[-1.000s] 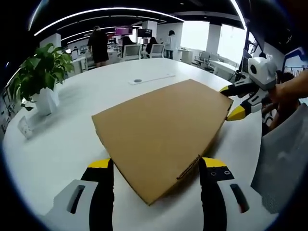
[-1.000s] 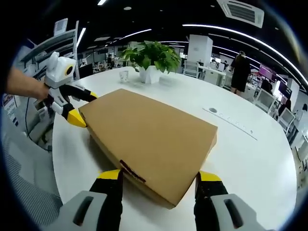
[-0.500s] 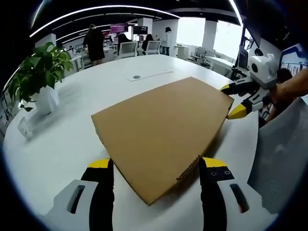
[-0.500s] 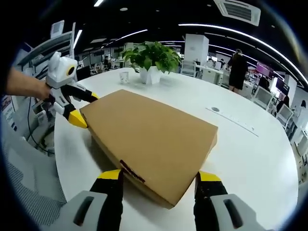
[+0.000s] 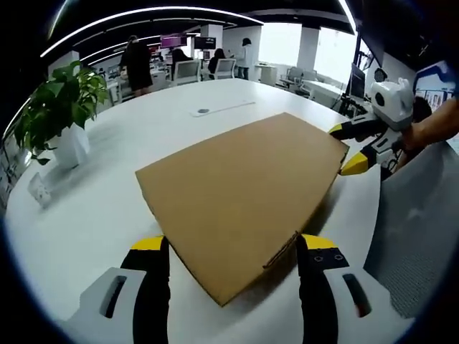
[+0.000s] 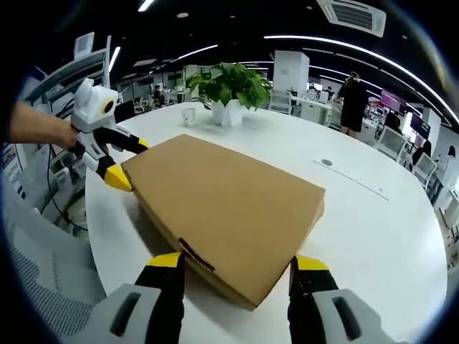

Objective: Operate the shoe box by opening the lid, removing the specified soft item, and placing it in the target area until the item is outside and the box remains undamaged.

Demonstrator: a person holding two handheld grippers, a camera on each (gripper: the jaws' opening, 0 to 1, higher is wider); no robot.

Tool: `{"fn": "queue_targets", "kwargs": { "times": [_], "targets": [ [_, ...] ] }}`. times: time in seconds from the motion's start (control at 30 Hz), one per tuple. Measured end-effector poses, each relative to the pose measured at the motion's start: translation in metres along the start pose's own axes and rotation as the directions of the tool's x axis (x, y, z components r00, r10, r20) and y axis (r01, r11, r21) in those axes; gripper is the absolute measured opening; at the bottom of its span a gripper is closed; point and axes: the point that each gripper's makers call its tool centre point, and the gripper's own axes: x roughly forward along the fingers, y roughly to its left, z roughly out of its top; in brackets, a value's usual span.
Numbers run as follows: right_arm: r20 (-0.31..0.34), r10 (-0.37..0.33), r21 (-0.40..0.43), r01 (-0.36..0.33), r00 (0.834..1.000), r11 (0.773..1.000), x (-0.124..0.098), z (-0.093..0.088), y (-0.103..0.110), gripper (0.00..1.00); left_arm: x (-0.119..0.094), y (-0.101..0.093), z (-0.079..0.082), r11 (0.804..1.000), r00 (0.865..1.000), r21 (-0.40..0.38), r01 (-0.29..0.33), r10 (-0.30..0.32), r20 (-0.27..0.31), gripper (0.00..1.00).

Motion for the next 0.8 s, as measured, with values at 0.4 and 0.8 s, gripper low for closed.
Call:
{"fn": "queue_targets", "kwargs": {
  "times": [0.4, 0.8],
  "targets": [
    [0.003, -0.006, 0.008, 0.006, 1.000, 1.000, -0.003, -0.002, 0.014, 0.56, -0.009, 0.002, -0.009, 1.000, 1.000, 0.012, 0.003, -0.003, -0.005, 0.75],
    [0.026, -0.004, 0.001, 0.004, 1.000, 1.000, -0.004, -0.003, 0.014, 0.57, -0.010, 0.003, -0.011, 1.000, 1.000, 0.009, -0.014, 0.013, 0.025, 0.76]
  ]
}}
